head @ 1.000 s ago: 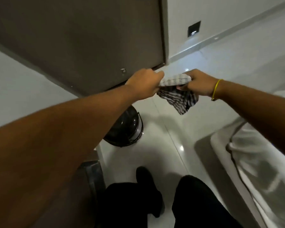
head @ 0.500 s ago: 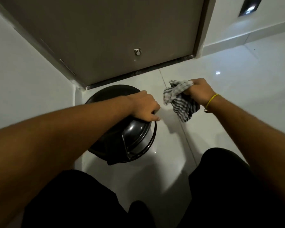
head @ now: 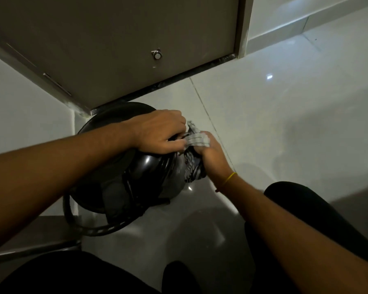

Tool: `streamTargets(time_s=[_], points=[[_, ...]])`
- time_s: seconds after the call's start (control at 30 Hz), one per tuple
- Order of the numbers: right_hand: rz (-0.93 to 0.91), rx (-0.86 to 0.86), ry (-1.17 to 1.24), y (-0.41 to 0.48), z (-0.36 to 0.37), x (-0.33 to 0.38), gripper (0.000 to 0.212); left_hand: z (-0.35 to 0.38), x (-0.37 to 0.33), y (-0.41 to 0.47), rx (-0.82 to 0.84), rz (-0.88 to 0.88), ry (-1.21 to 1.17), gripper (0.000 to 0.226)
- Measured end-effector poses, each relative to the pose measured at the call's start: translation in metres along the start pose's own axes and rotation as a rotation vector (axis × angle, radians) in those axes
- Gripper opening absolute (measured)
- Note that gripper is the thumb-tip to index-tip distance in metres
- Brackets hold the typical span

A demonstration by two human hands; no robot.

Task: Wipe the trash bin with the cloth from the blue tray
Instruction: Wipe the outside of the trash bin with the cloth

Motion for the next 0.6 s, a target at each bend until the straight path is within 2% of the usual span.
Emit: streamTargets(time_s=[0.07,0.17,0.33,0.43,0.5,0.53,0.6], points=[[-0.041,0.089,0.016,-0.012,0.017,-0.005,0.045,-0.008,-0.003,-0.013,-0.066,0.028,-0.036,0.049],[-0.169,0.162,0.055,-0.037,0.038,-0.007,0.040,-0.028,-0.007,-0.031,-0.180,0.059,-0.057,0.044],[-0.557,0.077,-0.146,-0.068,0.063,0.007,0.066,-0.049,-0.007,-0.052,-0.348,0.042,-0.048,0.041],[-0.678,0.006,-0.361,-0.057,0.076,0.008,0.077,-0.048,-0.003,-0.059,-0.393,0.037,-0.053,0.041],[-0.668,-0.023,-0.381,-0.043,0.073,-0.010,0.069,-0.047,0.000,-0.062,-0.423,0.028,-0.051,0.041],[-0.599,-0.038,-0.307,-0.032,0.066,-0.026,0.062,-0.047,0.000,-0.064,-0.436,0.026,-0.049,0.042],[-0.344,-0.135,-0.120,-0.013,0.044,-0.055,0.054,-0.046,-0.001,-0.068,-0.457,0.018,-0.047,0.042]])
Point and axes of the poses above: each hand's wrist, its own y-axis towards the middle knuckle, its own z-axis out of the palm, x = y × z, the point moved 4 cm from there along y, towards the middle knuckle, and after that the axes turned 7 degrees about z, right-handed, at the moved point
